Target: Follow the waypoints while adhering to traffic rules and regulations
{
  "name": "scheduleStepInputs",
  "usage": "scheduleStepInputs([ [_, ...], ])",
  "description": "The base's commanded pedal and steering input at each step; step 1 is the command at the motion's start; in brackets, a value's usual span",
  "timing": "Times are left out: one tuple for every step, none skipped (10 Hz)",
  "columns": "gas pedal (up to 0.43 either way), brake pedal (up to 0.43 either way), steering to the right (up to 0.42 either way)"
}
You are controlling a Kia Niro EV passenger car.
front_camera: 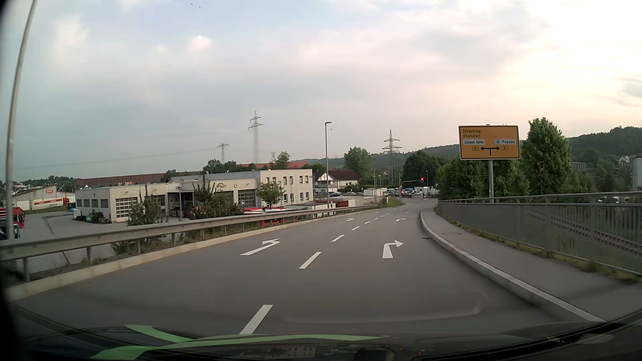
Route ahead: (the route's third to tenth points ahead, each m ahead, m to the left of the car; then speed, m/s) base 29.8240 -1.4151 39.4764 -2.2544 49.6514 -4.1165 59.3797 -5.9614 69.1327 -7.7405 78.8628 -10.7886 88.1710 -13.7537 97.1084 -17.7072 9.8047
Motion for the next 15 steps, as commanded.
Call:
scheduleStepInputs([
  [0.039, 0.000, 0.029],
  [0.039, 0.000, 0.029],
  [0.039, 0.000, 0.033],
  [0.039, 0.000, 0.033],
  [0.039, 0.000, 0.036],
  [0.039, 0.000, 0.036],
  [0.039, 0.000, 0.039],
  [0.028, 0.000, 0.039],
  [0.028, 0.000, 0.038],
  [0.028, 0.000, 0.037],
  [0.028, 0.000, 0.033],
  [0.028, 0.000, 0.031],
  [0.028, 0.000, 0.030],
  [0.028, 0.000, 0.027],
  [0.028, 0.000, 0.027],
])
